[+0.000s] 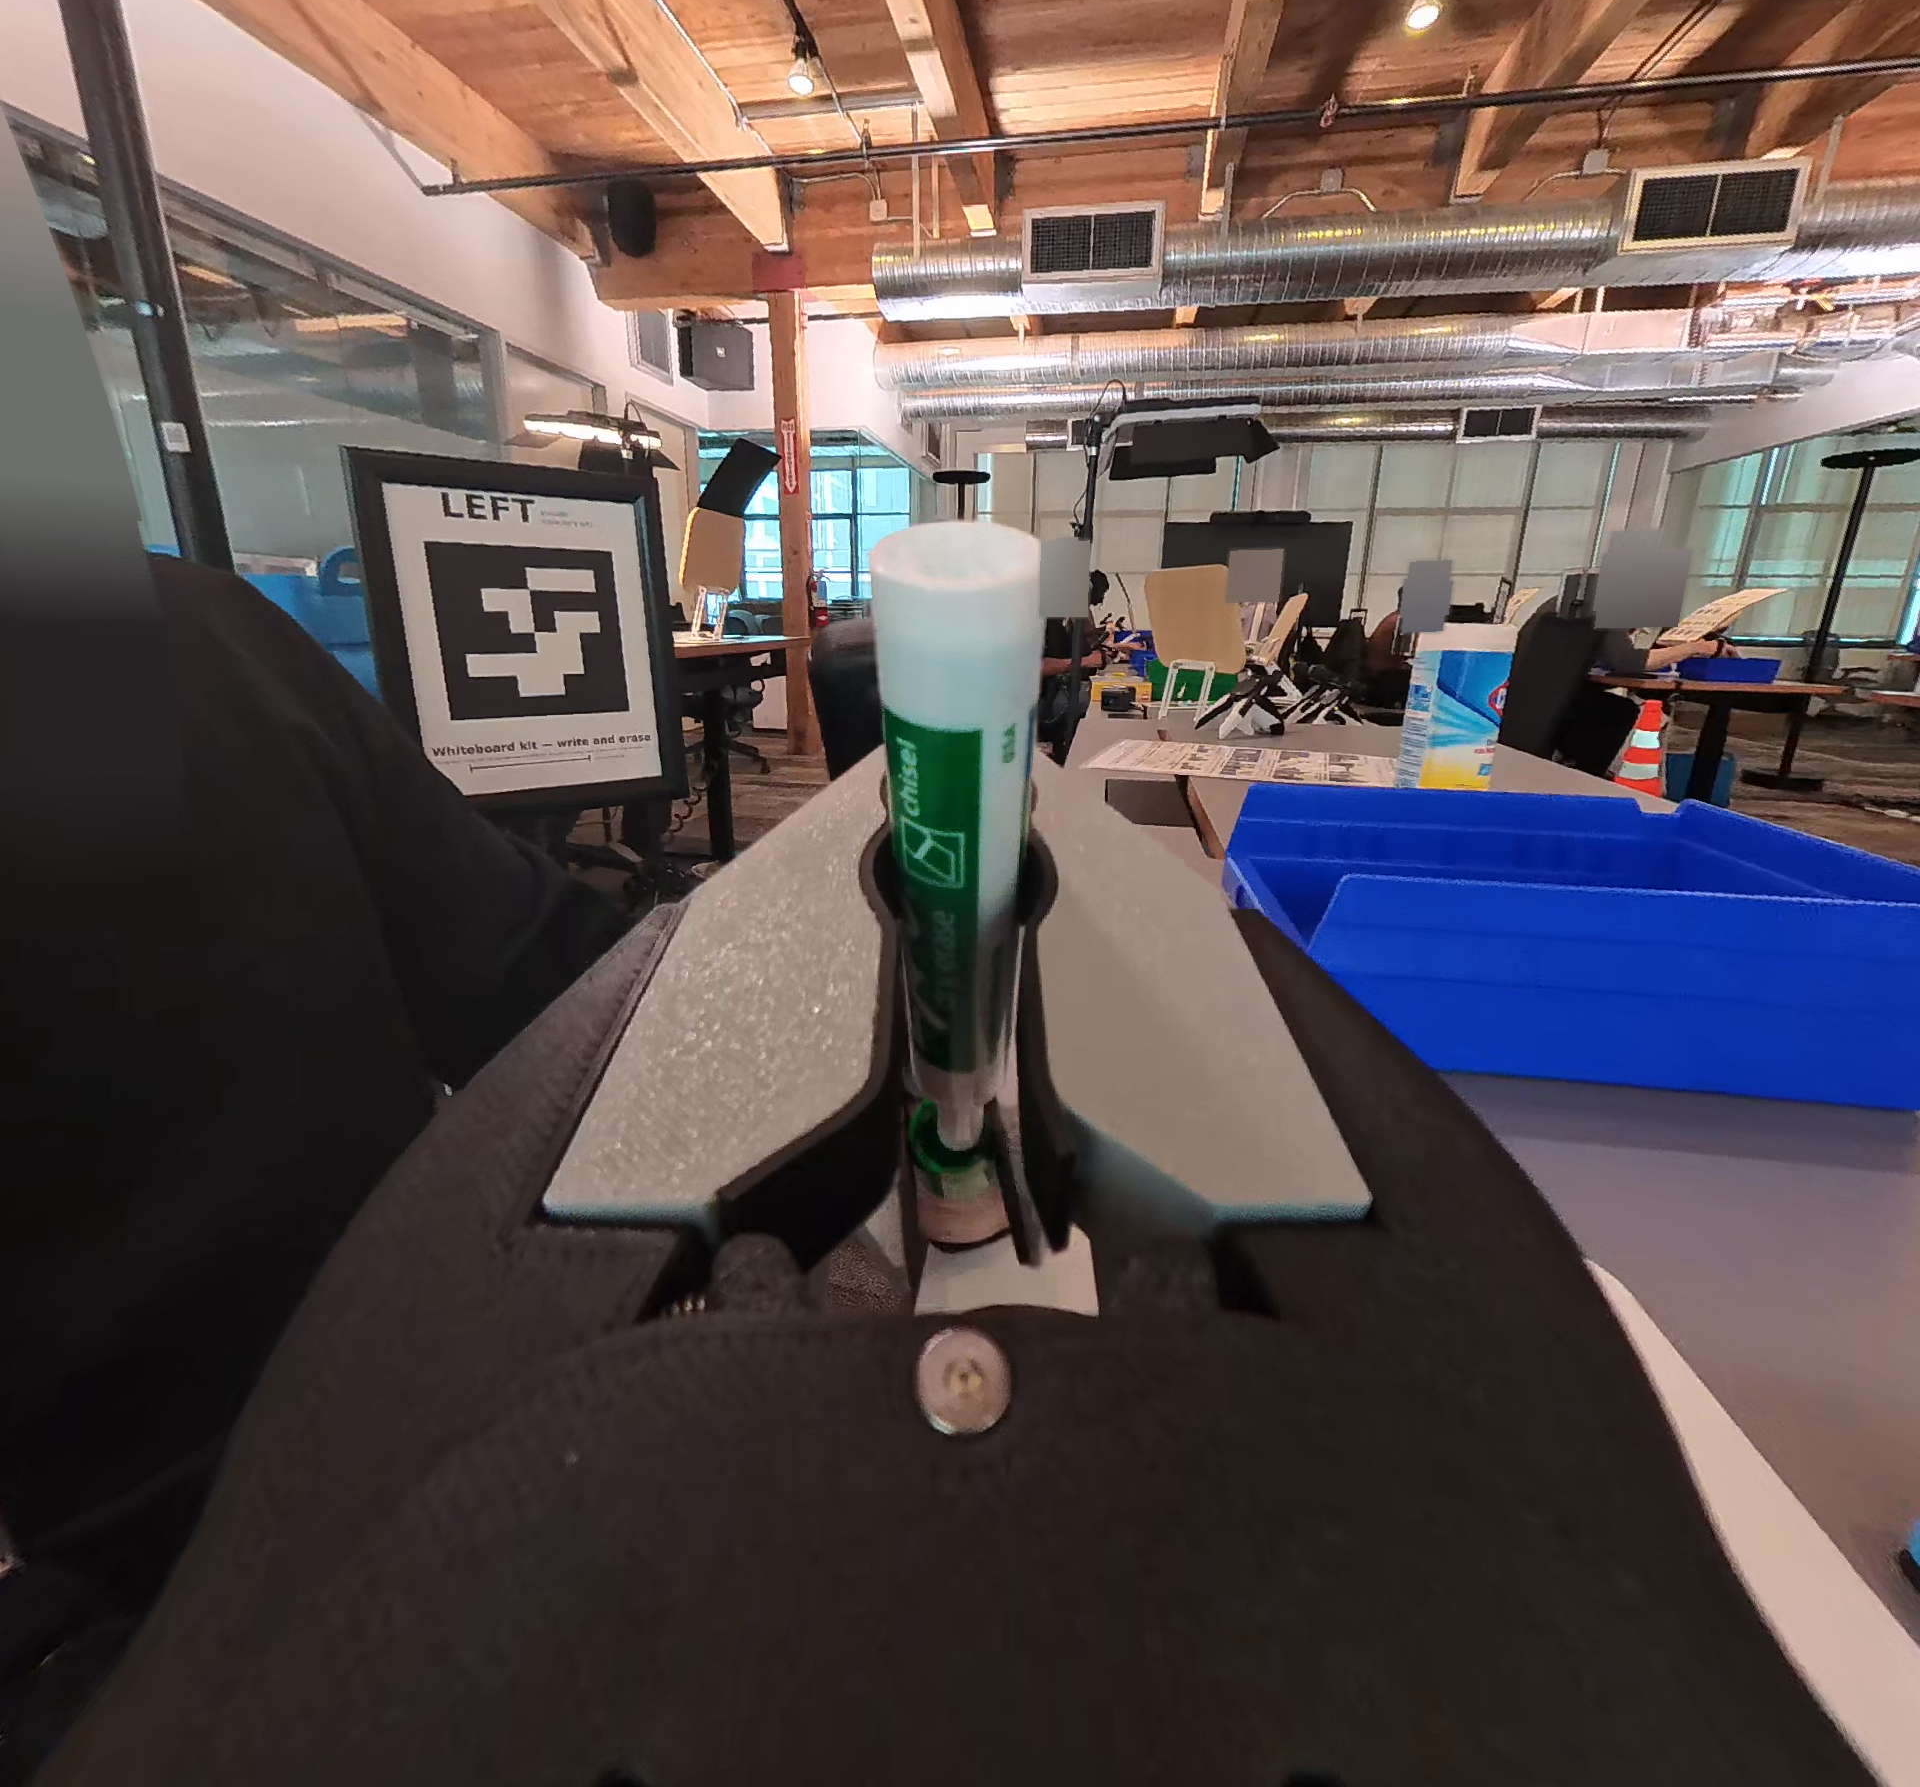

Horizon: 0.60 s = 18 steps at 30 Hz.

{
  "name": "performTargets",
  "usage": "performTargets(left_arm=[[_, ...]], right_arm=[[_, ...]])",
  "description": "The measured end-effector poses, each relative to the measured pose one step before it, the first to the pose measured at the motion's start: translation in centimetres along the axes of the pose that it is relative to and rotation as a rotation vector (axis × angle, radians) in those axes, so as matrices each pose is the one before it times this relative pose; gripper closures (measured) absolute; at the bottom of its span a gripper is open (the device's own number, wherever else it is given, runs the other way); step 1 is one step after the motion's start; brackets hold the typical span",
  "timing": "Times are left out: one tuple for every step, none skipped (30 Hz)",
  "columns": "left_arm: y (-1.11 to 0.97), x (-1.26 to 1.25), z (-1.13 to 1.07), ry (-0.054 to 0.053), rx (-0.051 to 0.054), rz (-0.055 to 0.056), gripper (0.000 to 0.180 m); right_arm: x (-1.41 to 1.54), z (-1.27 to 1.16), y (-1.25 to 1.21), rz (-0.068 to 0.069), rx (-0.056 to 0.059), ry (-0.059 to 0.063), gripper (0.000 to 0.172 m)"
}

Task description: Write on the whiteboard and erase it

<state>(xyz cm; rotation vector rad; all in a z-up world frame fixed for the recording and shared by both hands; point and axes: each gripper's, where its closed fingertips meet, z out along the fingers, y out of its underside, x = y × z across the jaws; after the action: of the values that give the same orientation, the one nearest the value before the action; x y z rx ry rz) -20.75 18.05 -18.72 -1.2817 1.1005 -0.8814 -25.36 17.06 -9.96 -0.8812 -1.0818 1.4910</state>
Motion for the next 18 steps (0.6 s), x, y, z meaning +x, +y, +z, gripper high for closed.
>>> performTargets(left_arm=[[-0.145, -0.022, -0.059, -0.0061, 0.0065, -0.0009, 0.165], [-0.156, -0.042, -0.008, -0.0063, 0.0067, -0.0026, 0.166], [-0.235, 0.0, -0.027, -0.003, 0.0119, -0.006, 0.166], [-0.352, -0.009, -0.04, -0.0015, 0.0185, -0.0092, 0.166], [-0.374, -0.002, -0.047, 0.0017, 0.0201, -0.0092, 0.166], [-0.098, -0.08, -0.058, -0.0036, 0.0016, -0.003, 0.165], [0.08, -0.193, -0.113, -0.0112, -0.0061, 0.0081, 0.165], [0.155, -0.206, -0.098, -0.0132, -0.0078, 0.0169, 0.166], [0.257, -0.139, -0.065, -0.008, -0.0143, 0.0158, 0.165], [0.358, -0.118, -0.048, -0.0056, -0.0221, 0.0134, 0.165], [0.339, -0.147, -0.038, -0.0094, -0.0206, 0.0151, 0.165], [0.287, -0.147, -0.056, -0.0085, -0.0187, 0.0117, 0.165], [0.265, -0.263, -0.004, -0.0138, -0.0197, 0.0096, 0.165], [0.363, -0.283, 0.082, -0.014, -0.0248, 0.0123, 0.165], [0.554, -0.138, 0.207, -0.0081, -0.0321, 0.0168, 0.165], [0.642, -0.191, 0.212, -0.0127, -0.0336, 0.0251, 0.165], [0.541, -0.255, 0.261, -0.0225, -0.0371, 0.0321, 0.165], [0.457, -0.243, 0.279, -0.0302, -0.0336, 0.038, 0.165]], right_arm=[[0.077, -0.098, -0.007, 0.0002, 0.0068, 0.0028, 0.155], [0.002, -0.089, -0.061, 0.0052, 0.0102, -0.002, 0.155], [-0.035, -0.027, 0.025, 0.0087, 0.0063, -0.005, 0.155], [-0.051, 0.021, 0.178, 0.0073, -0.0006, -0.0033, 0.155], [-0.023, 0.042, 0.206, 0.0025, -0.0019, 0.0001, 0.155], [0.091, -0.071, 0.003, 0.0023, 0.006, 0.0058, 0.155], [0.224, -0.063, 0.271, 0.0084, -0.0198, 0.0098, 0.155], [0.198, -0.06, 0.377, 0.0111, -0.033, 0.0051, 0.156], [0.212, -0.043, 0.487, 0.0104, -0.0399, 0.0071, 0.157], [0.196, -0.045, 0.536, 0.0181, -0.0428, 0.0047, 0.158], [0.169, -0.092, 0.481, 0.0133, -0.0358, 0.0069, 0.158], [0.264, -0.153, 0.447, -0.0027, -0.0259, 0.0172, 0.157], [0.356, -0.183, 0.46, -0.004, -0.0211, 0.0218, 0.157], [0.249, -0.146, 0.452, 0.0016, -0.0158, 0.0116, 0.157], [0.21, -0.105, 0.473, 0.0065, -0.0167, 0.0065, 0.157], [0.298, -0.08, 0.482, 0.0029, -0.02, 0.0114, 0.157], [0.333, -0.092, 0.39, 0.0015, -0.0173, 0.0132, 0.157], [0.347, -0.073, 0.296, 0.0019, -0.0128, 0.0147, 0.157]])
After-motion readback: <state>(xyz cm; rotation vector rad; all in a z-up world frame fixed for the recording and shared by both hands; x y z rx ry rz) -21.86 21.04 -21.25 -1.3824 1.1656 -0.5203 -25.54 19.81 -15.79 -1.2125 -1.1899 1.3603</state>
